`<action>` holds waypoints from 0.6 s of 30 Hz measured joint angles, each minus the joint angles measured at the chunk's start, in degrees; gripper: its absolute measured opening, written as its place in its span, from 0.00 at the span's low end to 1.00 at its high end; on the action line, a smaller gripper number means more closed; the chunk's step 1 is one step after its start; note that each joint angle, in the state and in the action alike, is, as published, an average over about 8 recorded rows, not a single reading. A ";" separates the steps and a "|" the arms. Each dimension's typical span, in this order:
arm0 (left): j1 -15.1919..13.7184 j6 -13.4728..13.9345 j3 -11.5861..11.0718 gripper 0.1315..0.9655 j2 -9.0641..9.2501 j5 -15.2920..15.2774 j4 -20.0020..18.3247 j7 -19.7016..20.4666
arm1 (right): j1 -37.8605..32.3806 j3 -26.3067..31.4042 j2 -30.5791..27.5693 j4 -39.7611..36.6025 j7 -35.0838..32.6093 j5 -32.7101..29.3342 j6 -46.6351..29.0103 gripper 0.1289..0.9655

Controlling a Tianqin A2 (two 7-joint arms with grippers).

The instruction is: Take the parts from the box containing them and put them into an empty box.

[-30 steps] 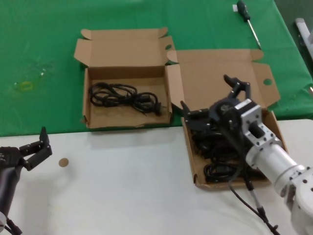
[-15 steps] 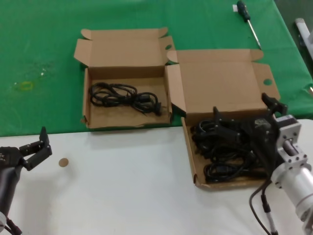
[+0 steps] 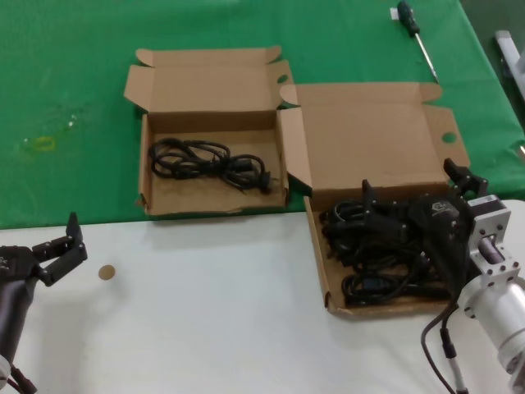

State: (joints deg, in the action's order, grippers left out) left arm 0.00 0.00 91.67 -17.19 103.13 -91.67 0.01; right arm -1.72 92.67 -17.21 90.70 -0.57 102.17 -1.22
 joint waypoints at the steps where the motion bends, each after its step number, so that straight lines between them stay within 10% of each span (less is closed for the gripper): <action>1: 0.00 0.00 0.00 1.00 0.00 0.00 0.00 0.00 | 0.00 0.00 0.00 0.00 0.00 0.00 0.00 1.00; 18: 0.00 0.00 0.00 1.00 0.00 0.00 0.00 0.00 | 0.00 0.00 0.00 0.00 0.00 0.00 0.00 1.00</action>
State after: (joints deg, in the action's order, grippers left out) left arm 0.00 0.00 91.67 -17.19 103.13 -91.67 0.00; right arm -1.72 92.67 -17.21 90.70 -0.57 102.17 -1.22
